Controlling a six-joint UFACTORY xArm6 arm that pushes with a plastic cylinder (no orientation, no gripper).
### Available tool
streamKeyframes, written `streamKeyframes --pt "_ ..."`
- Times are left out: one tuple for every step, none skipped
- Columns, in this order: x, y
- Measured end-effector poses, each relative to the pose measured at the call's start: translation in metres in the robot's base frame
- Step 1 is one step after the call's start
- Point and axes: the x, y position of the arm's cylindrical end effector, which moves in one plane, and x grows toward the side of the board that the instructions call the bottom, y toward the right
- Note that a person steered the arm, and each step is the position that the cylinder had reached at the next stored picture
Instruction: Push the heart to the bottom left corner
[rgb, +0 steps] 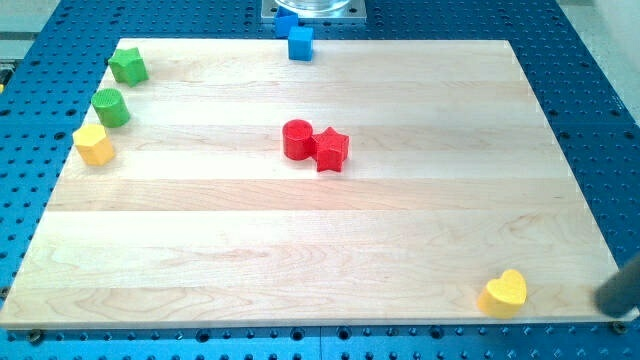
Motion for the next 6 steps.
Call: streamKeyframes --pt "-0.013 -0.122" --pt "-0.044 -0.259" --pt "-0.073 -0.363" --pt "-0.073 -0.286" --pt "-0.039 -0.286" --pt "-0.023 -0.391"
